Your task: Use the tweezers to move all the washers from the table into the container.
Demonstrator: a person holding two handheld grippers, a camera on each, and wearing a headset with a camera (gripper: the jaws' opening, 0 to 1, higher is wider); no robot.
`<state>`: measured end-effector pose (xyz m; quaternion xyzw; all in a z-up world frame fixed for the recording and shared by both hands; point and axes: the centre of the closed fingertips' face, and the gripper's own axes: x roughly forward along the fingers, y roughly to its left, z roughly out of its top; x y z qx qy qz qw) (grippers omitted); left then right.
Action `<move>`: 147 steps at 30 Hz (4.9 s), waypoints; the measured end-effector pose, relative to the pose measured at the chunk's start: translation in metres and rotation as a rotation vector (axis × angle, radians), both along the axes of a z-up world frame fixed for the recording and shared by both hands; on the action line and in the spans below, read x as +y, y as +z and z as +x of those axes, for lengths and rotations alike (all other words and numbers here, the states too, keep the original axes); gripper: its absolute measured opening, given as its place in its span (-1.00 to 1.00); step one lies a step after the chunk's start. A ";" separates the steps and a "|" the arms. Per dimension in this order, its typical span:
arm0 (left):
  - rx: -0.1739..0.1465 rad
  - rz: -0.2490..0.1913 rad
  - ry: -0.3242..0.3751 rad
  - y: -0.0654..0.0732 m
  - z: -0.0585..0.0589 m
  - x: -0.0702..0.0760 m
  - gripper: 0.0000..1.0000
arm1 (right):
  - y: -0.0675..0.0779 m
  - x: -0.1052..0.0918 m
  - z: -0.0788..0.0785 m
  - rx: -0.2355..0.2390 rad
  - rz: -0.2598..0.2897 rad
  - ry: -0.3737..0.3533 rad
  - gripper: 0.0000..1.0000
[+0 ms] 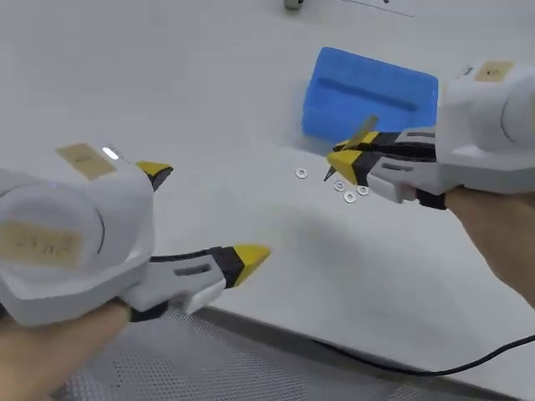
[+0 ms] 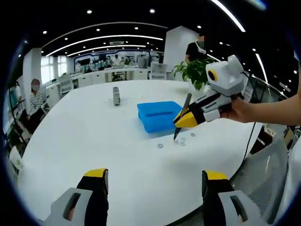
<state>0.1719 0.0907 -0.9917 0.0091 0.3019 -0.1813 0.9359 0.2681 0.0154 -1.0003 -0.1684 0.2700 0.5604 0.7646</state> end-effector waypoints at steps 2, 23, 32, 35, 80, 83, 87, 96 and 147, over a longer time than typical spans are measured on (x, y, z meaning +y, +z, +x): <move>-0.019 0.031 0.013 0.001 0.004 0.004 0.73 | -0.001 0.002 0.003 -0.001 0.000 -0.005 -0.94; -0.024 0.090 -0.025 -0.010 0.004 -0.001 0.97 | -0.025 0.021 0.020 0.014 0.005 -0.035 -0.93; -0.005 0.121 -0.010 -0.015 0.004 0.004 0.97 | -0.033 0.023 0.021 0.006 -0.019 -0.019 -0.93; 0.000 0.140 -0.016 -0.017 0.004 0.004 0.97 | -0.033 0.025 0.021 0.007 -0.019 -0.017 -0.93; -0.062 0.211 -0.005 -0.009 0.005 0.011 0.94 | 0.048 0.010 0.036 -0.017 0.075 -0.139 -0.98; -0.053 0.219 0.000 -0.011 0.005 0.013 0.95 | 0.053 0.010 0.044 -0.033 0.078 -0.142 -0.98; -0.046 0.226 -0.003 -0.013 0.005 0.013 0.95 | 0.054 0.010 0.052 -0.043 0.077 -0.146 -0.98; -0.018 0.224 -0.012 -0.018 0.003 0.012 0.96 | 0.050 0.011 0.076 -0.066 0.067 -0.163 -0.98; 0.020 0.264 0.008 -0.025 0.002 0.019 0.93 | -0.026 0.012 0.124 -0.037 0.042 -0.336 -0.94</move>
